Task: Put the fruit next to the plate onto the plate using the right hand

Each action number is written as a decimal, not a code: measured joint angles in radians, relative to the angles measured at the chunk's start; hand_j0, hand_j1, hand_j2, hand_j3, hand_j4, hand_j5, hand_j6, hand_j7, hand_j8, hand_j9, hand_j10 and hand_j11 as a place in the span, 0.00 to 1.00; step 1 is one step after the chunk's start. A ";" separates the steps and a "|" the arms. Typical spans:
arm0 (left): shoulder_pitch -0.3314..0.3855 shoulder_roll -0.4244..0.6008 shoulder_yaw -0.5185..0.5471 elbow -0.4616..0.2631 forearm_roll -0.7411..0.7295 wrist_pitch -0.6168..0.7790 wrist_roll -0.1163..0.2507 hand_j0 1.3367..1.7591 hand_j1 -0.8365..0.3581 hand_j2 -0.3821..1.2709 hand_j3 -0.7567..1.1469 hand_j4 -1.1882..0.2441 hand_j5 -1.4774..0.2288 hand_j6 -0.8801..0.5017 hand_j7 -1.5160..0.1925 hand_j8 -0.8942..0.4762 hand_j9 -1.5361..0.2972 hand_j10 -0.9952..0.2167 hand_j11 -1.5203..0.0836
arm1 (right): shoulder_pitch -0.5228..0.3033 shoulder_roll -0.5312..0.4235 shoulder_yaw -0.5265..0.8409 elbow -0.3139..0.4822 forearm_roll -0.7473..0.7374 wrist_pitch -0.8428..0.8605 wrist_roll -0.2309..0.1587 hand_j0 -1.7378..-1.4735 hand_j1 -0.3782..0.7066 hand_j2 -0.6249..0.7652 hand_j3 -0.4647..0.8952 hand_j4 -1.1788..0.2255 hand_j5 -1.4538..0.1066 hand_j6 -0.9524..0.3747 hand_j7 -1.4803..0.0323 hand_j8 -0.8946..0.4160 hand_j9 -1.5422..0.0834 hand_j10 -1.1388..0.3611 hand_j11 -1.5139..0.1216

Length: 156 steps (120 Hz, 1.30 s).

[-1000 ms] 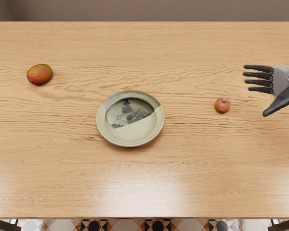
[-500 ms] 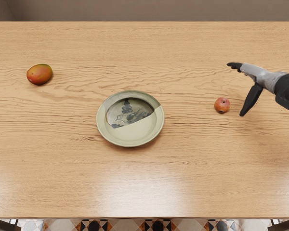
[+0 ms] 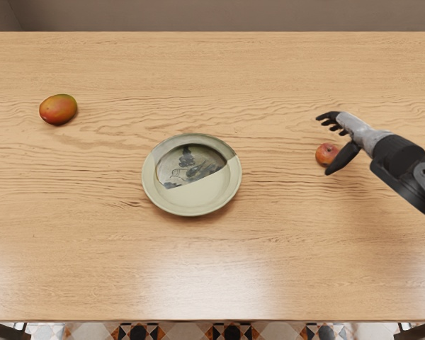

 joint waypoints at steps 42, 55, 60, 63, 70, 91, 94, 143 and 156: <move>0.000 0.000 0.000 0.000 0.000 0.000 0.000 0.76 0.98 0.23 0.40 0.82 0.86 0.63 0.88 0.64 0.83 0.81 0.94 | -0.005 0.005 -0.032 -0.050 0.005 -0.034 0.040 0.30 0.40 0.40 0.34 0.59 0.65 0.46 0.68 0.42 0.67 0.53 0.65; 0.000 0.000 0.000 0.000 0.000 0.000 0.000 0.76 0.98 0.23 0.40 0.82 0.86 0.63 0.88 0.64 0.83 0.81 0.94 | -0.005 0.005 -0.044 -0.051 0.006 -0.040 0.041 0.30 0.45 0.40 0.34 0.56 0.61 0.43 0.65 0.39 0.64 0.50 0.62; 0.000 0.000 0.000 0.000 0.000 0.000 0.000 0.76 0.98 0.23 0.40 0.82 0.86 0.63 0.88 0.64 0.83 0.81 0.94 | -0.005 0.006 -0.049 -0.051 0.006 -0.041 0.041 0.30 0.47 0.39 0.34 0.55 0.60 0.41 0.63 0.37 0.63 0.49 0.60; 0.000 0.000 0.000 0.000 0.000 0.000 0.000 0.76 0.98 0.23 0.40 0.82 0.86 0.63 0.88 0.64 0.83 0.81 0.94 | -0.004 0.007 -0.051 -0.051 0.006 -0.042 0.041 0.30 0.48 0.39 0.34 0.54 0.59 0.40 0.62 0.37 0.62 0.48 0.60; 0.000 0.000 0.000 0.000 0.000 0.000 0.000 0.76 0.98 0.23 0.40 0.82 0.86 0.63 0.88 0.64 0.83 0.81 0.94 | -0.004 0.013 -0.056 -0.051 0.006 -0.043 0.041 0.30 0.51 0.39 0.34 0.53 0.57 0.39 0.61 0.36 0.60 0.47 0.58; 0.000 0.000 0.000 0.000 0.000 0.000 0.000 0.76 0.98 0.23 0.40 0.82 0.86 0.63 0.88 0.64 0.83 0.81 0.94 | -0.004 0.019 -0.062 -0.050 0.005 -0.043 0.041 0.30 0.56 0.40 0.34 0.48 0.52 0.34 0.55 0.34 0.55 0.43 0.53; 0.000 0.000 0.000 0.000 0.000 0.000 0.000 0.76 0.98 0.23 0.40 0.82 0.86 0.63 0.88 0.64 0.83 0.81 0.94 | -0.003 0.020 -0.062 -0.050 0.005 -0.043 0.041 0.30 0.57 0.41 0.34 0.48 0.52 0.34 0.55 0.35 0.55 0.42 0.53; 0.000 0.000 0.000 0.000 0.000 0.000 0.000 0.76 0.98 0.23 0.40 0.82 0.86 0.63 0.88 0.64 0.83 0.81 0.94 | 0.004 0.014 -0.051 -0.017 0.025 -0.033 0.040 0.30 0.59 0.50 0.34 0.45 0.47 0.31 0.50 0.36 0.51 0.40 0.49; 0.000 0.000 0.000 0.000 0.000 0.000 0.000 0.76 0.98 0.23 0.40 0.82 0.86 0.63 0.88 0.64 0.83 0.81 0.94 | 0.006 0.013 -0.050 0.006 0.030 -0.032 0.038 0.30 0.58 0.52 0.34 0.45 0.46 0.29 0.50 0.34 0.50 0.39 0.48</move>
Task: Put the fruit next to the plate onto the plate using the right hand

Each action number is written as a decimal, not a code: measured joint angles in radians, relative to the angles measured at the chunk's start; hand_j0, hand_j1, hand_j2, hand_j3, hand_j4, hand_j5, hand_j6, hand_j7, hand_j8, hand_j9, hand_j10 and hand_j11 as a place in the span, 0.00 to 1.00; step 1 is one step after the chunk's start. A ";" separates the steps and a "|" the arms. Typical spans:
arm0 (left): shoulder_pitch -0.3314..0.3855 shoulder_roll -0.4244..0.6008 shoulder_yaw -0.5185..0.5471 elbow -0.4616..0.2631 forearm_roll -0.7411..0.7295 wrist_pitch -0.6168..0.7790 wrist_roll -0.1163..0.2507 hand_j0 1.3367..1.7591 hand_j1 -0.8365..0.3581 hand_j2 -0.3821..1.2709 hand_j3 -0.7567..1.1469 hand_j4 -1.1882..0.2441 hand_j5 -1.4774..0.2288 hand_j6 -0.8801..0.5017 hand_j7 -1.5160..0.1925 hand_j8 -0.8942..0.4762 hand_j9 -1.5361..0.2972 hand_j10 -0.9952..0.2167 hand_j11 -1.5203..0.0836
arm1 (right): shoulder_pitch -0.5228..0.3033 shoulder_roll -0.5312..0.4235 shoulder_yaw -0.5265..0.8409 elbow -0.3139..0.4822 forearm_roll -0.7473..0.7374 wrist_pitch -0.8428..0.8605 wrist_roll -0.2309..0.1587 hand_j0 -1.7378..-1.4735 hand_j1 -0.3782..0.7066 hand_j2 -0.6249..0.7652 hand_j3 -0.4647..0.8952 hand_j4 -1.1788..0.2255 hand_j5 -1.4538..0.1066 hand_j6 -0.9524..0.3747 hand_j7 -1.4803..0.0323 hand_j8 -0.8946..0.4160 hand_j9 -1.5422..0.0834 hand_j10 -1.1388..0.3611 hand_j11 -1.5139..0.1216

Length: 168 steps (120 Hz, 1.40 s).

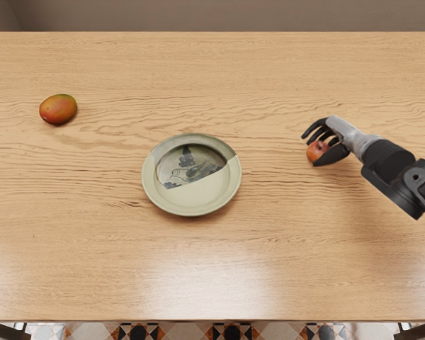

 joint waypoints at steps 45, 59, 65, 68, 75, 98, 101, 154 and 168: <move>0.000 0.000 0.000 0.000 0.000 0.000 0.000 0.76 0.98 0.23 0.40 0.82 0.86 0.63 0.88 0.64 0.83 0.81 0.94 | 0.004 0.015 -0.002 0.064 0.026 0.000 -0.008 0.30 0.58 0.57 0.34 0.43 0.44 0.28 0.48 0.33 0.47 0.38 0.45; 0.000 0.000 0.000 0.000 0.000 0.000 0.000 0.76 0.98 0.23 0.40 0.82 0.86 0.63 0.88 0.64 0.83 0.81 0.94 | 0.015 0.047 -0.009 0.067 0.032 0.001 -0.019 0.30 0.58 0.58 0.34 0.42 0.44 0.28 0.47 0.33 0.47 0.38 0.45; 0.000 0.000 0.000 0.000 0.000 0.000 0.000 0.76 0.98 0.23 0.40 0.82 0.86 0.63 0.88 0.64 0.83 0.81 0.94 | 0.020 0.063 -0.010 0.068 0.033 0.001 -0.028 0.30 0.58 0.58 0.34 0.42 0.43 0.28 0.47 0.33 0.47 0.38 0.45; 0.000 0.000 0.000 0.000 0.000 0.000 0.000 0.76 0.98 0.23 0.40 0.82 0.86 0.63 0.88 0.64 0.83 0.81 0.94 | 0.023 0.071 -0.011 0.068 0.034 0.001 -0.031 0.30 0.58 0.58 0.34 0.42 0.43 0.28 0.47 0.33 0.47 0.38 0.45; 0.000 0.000 0.000 0.000 0.000 0.000 0.000 0.76 0.98 0.23 0.40 0.82 0.86 0.63 0.88 0.64 0.83 0.81 0.94 | 0.029 0.088 -0.012 0.068 0.035 0.001 -0.041 0.30 0.58 0.59 0.34 0.42 0.43 0.28 0.47 0.33 0.47 0.39 0.45; 0.000 0.000 0.000 0.000 0.000 0.000 0.000 0.76 0.98 0.23 0.40 0.82 0.86 0.63 0.88 0.64 0.83 0.81 0.94 | 0.042 0.140 -0.013 0.068 0.035 0.001 -0.057 0.30 0.58 0.59 0.34 0.42 0.43 0.27 0.47 0.33 0.47 0.38 0.45; 0.000 0.000 0.000 0.000 0.000 0.000 0.000 0.76 0.98 0.23 0.40 0.82 0.86 0.63 0.88 0.64 0.83 0.81 0.94 | 0.043 0.146 -0.013 0.069 0.035 0.001 -0.058 0.30 0.58 0.59 0.34 0.42 0.43 0.27 0.47 0.33 0.47 0.38 0.45; 0.000 0.000 0.000 0.000 0.000 0.000 0.000 0.76 0.98 0.23 0.40 0.82 0.86 0.63 0.88 0.64 0.83 0.81 0.94 | 0.092 0.197 -0.021 0.085 0.035 0.001 -0.122 0.30 0.59 0.59 0.34 0.42 0.43 0.29 0.47 0.33 0.47 0.39 0.45; 0.000 0.000 0.000 0.000 0.000 0.000 0.000 0.76 0.98 0.23 0.40 0.82 0.86 0.63 0.88 0.64 0.83 0.81 0.94 | 0.103 0.204 -0.021 0.113 0.034 0.001 -0.155 0.30 0.59 0.58 0.34 0.42 0.43 0.29 0.47 0.34 0.47 0.39 0.45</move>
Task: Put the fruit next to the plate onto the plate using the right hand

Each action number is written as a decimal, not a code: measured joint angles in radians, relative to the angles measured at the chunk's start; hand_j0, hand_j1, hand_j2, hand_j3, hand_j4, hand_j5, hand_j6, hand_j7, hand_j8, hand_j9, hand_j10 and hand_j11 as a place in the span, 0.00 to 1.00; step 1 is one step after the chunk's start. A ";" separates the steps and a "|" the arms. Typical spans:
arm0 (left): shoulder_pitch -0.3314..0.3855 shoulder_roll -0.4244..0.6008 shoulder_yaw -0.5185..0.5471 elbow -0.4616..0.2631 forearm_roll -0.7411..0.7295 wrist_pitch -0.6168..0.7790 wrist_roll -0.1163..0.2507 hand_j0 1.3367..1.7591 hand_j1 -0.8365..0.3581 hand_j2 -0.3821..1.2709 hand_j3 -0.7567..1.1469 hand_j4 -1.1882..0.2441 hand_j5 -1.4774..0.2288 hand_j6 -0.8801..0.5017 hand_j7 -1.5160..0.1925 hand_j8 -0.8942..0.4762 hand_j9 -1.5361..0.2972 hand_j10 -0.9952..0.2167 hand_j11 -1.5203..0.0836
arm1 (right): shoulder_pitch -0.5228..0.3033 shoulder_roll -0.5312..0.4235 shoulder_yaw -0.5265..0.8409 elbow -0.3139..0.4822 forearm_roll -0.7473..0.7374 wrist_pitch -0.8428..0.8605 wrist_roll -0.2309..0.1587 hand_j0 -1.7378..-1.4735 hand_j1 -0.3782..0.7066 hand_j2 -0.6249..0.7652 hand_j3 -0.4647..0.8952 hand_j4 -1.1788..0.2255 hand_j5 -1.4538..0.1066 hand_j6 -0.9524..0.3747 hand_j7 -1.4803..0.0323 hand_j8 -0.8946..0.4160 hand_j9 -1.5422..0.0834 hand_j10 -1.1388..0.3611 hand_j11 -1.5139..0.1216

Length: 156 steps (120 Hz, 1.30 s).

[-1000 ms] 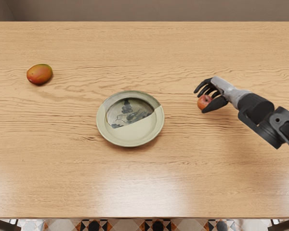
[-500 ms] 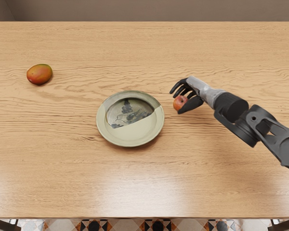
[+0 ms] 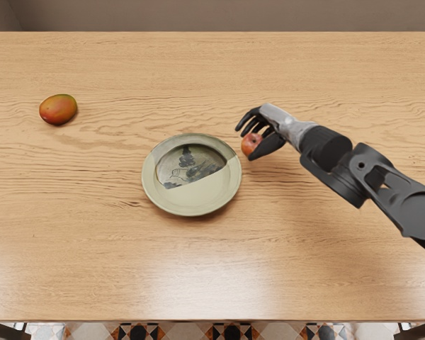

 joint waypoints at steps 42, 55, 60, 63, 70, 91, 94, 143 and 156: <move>0.000 0.000 0.000 0.000 0.000 0.000 0.000 0.76 0.98 0.23 0.40 0.82 0.86 0.63 0.88 0.64 0.83 0.81 0.94 | 0.002 0.076 0.000 0.013 0.001 -0.001 -0.021 0.30 0.59 0.58 0.34 0.42 0.43 0.29 0.47 0.34 0.47 0.40 0.45; 0.000 0.000 0.000 0.000 0.000 0.000 0.000 0.76 0.98 0.23 0.40 0.82 0.86 0.63 0.88 0.64 0.83 0.81 0.94 | 0.003 0.102 -0.001 0.013 0.001 -0.001 -0.022 0.30 0.59 0.58 0.34 0.42 0.43 0.29 0.47 0.34 0.47 0.40 0.45; 0.000 0.000 0.000 0.000 0.000 0.000 0.000 0.76 0.98 0.23 0.40 0.82 0.86 0.63 0.88 0.64 0.83 0.81 0.94 | 0.003 0.107 -0.006 0.013 0.001 -0.002 -0.022 0.30 0.59 0.58 0.34 0.42 0.43 0.29 0.47 0.34 0.47 0.40 0.45; 0.000 0.000 0.000 0.000 0.000 0.000 0.000 0.76 0.98 0.23 0.40 0.82 0.86 0.63 0.88 0.64 0.83 0.81 0.94 | 0.004 0.111 -0.009 0.012 0.001 -0.002 -0.023 0.30 0.59 0.58 0.34 0.42 0.43 0.29 0.47 0.34 0.47 0.40 0.45; 0.000 0.000 0.000 0.000 0.000 0.000 0.000 0.76 0.98 0.23 0.40 0.82 0.86 0.63 0.88 0.64 0.83 0.81 0.94 | 0.004 0.129 -0.020 0.010 0.000 -0.002 -0.023 0.30 0.59 0.58 0.34 0.42 0.43 0.29 0.47 0.34 0.47 0.40 0.45; 0.000 0.000 0.000 0.000 0.000 0.000 0.000 0.76 0.98 0.23 0.40 0.82 0.86 0.63 0.88 0.64 0.83 0.81 0.94 | -0.002 0.152 -0.058 0.005 0.001 -0.006 -0.023 0.30 0.59 0.58 0.34 0.42 0.43 0.29 0.47 0.34 0.47 0.40 0.45; 0.000 0.000 0.000 0.000 0.000 0.000 0.000 0.76 0.98 0.23 0.40 0.82 0.86 0.63 0.88 0.64 0.83 0.81 0.94 | -0.003 0.153 -0.062 0.004 0.001 -0.007 -0.023 0.30 0.59 0.58 0.34 0.42 0.43 0.29 0.47 0.34 0.47 0.40 0.45; 0.000 0.000 0.000 0.000 0.000 0.000 0.000 0.76 0.98 0.23 0.40 0.82 0.86 0.63 0.88 0.64 0.83 0.81 0.94 | 0.033 0.140 -0.044 0.010 0.090 -0.005 -0.023 0.30 0.21 0.47 0.34 0.71 0.78 0.58 0.82 0.56 0.80 0.64 0.78; 0.000 0.000 0.000 0.000 0.000 0.000 0.000 0.76 0.98 0.23 0.40 0.82 0.86 0.63 0.88 0.64 0.83 0.81 0.94 | 0.083 0.083 -0.009 0.009 0.228 0.062 -0.023 0.30 0.14 0.46 0.34 0.76 0.84 0.63 0.88 0.61 0.86 0.69 0.84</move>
